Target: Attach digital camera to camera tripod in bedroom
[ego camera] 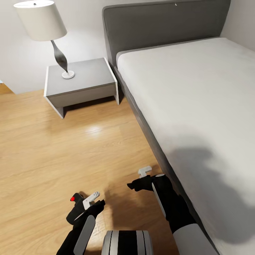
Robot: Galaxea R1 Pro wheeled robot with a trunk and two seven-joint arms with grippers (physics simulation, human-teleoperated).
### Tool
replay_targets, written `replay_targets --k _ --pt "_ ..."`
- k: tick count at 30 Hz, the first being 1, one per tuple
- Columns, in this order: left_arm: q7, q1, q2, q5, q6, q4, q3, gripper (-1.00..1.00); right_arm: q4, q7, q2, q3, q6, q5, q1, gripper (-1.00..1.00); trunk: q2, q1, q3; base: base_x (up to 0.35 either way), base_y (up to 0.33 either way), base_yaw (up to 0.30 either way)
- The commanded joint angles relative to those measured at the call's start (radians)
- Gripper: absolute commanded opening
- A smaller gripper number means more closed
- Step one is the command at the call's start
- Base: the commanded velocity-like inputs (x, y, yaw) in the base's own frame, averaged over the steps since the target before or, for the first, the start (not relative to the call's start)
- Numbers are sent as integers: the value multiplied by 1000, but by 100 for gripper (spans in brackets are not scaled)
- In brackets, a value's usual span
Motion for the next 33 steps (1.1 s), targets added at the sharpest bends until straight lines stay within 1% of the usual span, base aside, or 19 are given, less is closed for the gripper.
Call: replay_targets --k 1,28,33 --pt "8 0 0 8 2 -2 -2 100 -1 8 0 0 3 10 0 100 0 0 -1 6 0 0" --pt "17 0 -1 11 2 5 -1 100 9 8 0 -1 4 10 0 100 0 0 -1 1 0 0" --pt "19 0 -1 22 2 10 1 100 10 8 0 0 3 11 0 100 0 0 -1 0 0 0"
